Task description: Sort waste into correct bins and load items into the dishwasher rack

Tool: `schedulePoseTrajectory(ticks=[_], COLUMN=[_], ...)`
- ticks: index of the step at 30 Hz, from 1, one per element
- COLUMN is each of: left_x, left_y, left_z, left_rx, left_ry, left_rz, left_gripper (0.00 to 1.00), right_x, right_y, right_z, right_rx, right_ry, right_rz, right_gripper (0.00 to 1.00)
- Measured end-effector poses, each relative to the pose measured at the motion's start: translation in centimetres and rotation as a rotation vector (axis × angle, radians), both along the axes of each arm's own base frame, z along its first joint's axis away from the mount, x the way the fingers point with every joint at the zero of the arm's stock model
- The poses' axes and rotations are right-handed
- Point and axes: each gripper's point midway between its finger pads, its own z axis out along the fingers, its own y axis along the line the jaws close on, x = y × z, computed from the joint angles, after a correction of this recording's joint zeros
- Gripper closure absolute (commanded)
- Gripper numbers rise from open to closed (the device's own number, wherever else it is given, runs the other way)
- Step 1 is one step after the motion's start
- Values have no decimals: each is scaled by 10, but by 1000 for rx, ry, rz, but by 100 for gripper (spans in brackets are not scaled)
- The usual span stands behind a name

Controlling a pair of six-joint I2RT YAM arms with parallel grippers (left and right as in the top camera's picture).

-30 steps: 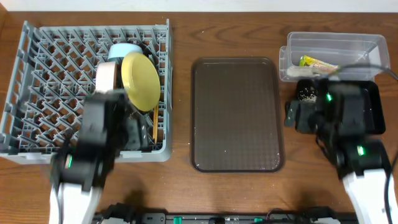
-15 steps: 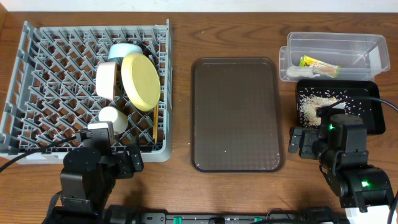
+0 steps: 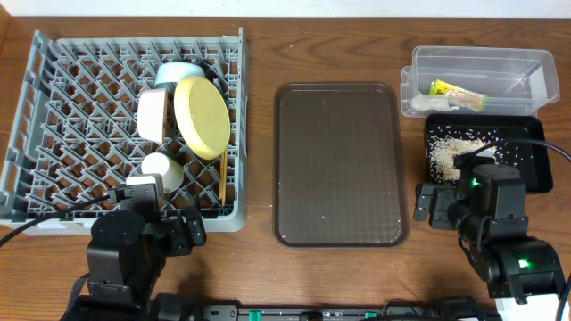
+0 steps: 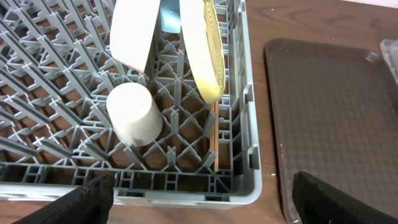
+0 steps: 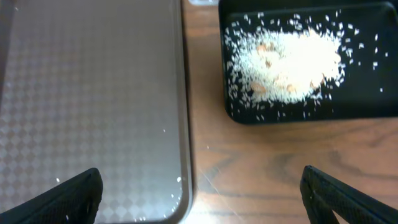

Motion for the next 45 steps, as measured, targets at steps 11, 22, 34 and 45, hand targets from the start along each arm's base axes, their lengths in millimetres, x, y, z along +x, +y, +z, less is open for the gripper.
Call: schedulePoseTrajectory(ticks=[11,22,34,45], left_x=[0,0,0,0], left_y=[0,0,0,0], left_z=[-1,-1,-1,-1], left_rx=[2,1,2,2], left_ry=[1,2,2,2], left_rz=[2,2,2,2], left_gripper=[7,7,7,7], right_x=[13,13,15,15], right_y=[0,12,12,11], right_z=[62,18,-15,-15], right_rx=[11,-48,-84,-84], right_ry=[-539,-836,-833,-833], right_rz=[14,132,176,174], right_gripper=[1,1,1,1])
